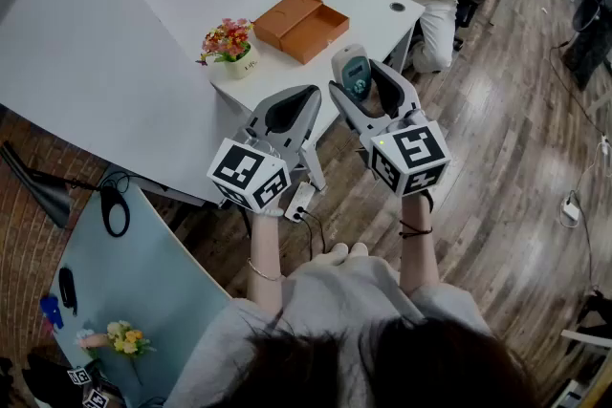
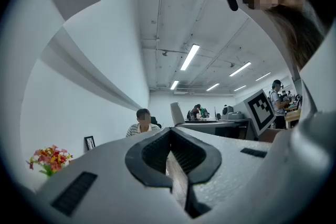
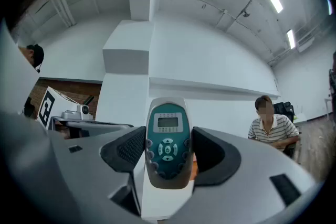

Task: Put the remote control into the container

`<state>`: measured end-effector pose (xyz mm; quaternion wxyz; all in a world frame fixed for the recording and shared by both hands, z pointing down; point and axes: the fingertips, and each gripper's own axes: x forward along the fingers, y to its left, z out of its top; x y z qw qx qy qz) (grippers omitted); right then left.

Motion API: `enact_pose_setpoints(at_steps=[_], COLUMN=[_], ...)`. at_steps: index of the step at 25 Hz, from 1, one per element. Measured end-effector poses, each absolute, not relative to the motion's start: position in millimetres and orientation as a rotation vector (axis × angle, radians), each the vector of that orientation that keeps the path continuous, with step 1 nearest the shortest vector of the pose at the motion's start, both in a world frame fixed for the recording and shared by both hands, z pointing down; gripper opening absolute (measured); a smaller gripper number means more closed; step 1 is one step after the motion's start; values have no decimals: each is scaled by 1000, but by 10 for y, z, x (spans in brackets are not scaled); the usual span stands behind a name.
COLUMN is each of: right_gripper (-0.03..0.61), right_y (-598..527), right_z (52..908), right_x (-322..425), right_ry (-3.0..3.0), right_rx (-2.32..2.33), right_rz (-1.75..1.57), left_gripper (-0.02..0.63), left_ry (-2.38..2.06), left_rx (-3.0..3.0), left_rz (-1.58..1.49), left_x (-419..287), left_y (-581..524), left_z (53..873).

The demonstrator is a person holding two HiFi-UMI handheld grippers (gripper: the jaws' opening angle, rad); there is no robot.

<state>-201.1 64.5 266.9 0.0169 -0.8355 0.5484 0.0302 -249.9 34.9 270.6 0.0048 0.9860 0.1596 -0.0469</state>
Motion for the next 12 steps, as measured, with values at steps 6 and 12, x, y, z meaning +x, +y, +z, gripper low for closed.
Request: enact_pose_setpoints(at_steps=[6, 12], right_gripper=[279, 279], right_y=[726, 806], right_z=[2666, 2661], right_x=[-1998, -1957], right_ry=[1701, 1718], right_rx=[-2613, -2602], right_rz=[106, 105], left_gripper=[3, 3], left_ry=[517, 503], left_rx=[3093, 3098], left_rz=[-157, -156], left_x=[-2487, -2439], left_y=[434, 514], left_z=[2690, 2690])
